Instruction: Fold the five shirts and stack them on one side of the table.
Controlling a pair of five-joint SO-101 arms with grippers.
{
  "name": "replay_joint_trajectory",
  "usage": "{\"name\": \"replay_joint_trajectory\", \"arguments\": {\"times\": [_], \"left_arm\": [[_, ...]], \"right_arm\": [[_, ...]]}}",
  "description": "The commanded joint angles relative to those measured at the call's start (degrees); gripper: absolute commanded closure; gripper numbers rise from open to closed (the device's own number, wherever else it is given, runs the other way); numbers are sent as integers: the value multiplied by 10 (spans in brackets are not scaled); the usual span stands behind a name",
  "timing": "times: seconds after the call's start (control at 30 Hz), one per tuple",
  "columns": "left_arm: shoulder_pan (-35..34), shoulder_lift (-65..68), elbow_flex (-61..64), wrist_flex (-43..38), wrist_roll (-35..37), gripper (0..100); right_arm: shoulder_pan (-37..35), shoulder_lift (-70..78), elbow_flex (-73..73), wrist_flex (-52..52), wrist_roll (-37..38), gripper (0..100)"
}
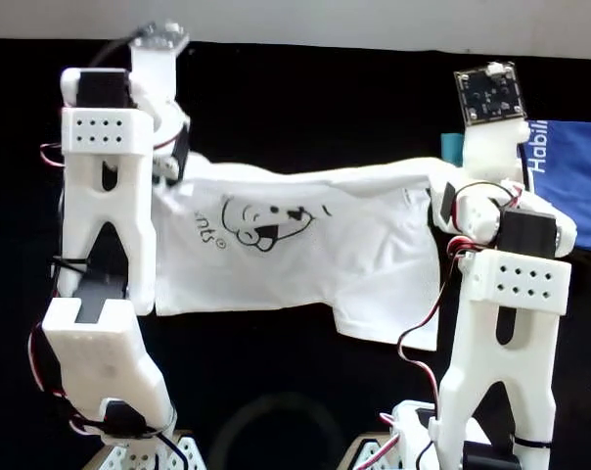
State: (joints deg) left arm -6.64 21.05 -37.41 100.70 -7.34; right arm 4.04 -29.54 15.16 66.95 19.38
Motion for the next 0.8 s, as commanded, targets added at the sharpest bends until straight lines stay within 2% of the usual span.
{"name": "replay_joint_trajectory", "arguments": {"times": [0.0,0.2,0.4,0.53,0.77], "left_arm": [[-15,-61,103,5,-6,987],[10,-87,264,1,-6,982],[10,-87,333,-59,-4,868],[10,-87,365,-100,-4,867],[9,-92,407,-99,-8,867]], "right_arm": [[20,-15,23,2,4,993],[17,-15,102,-4,4,993],[17,-20,152,-36,4,993],[17,-20,160,-38,4,993],[17,-20,157,-38,4,993]]}}
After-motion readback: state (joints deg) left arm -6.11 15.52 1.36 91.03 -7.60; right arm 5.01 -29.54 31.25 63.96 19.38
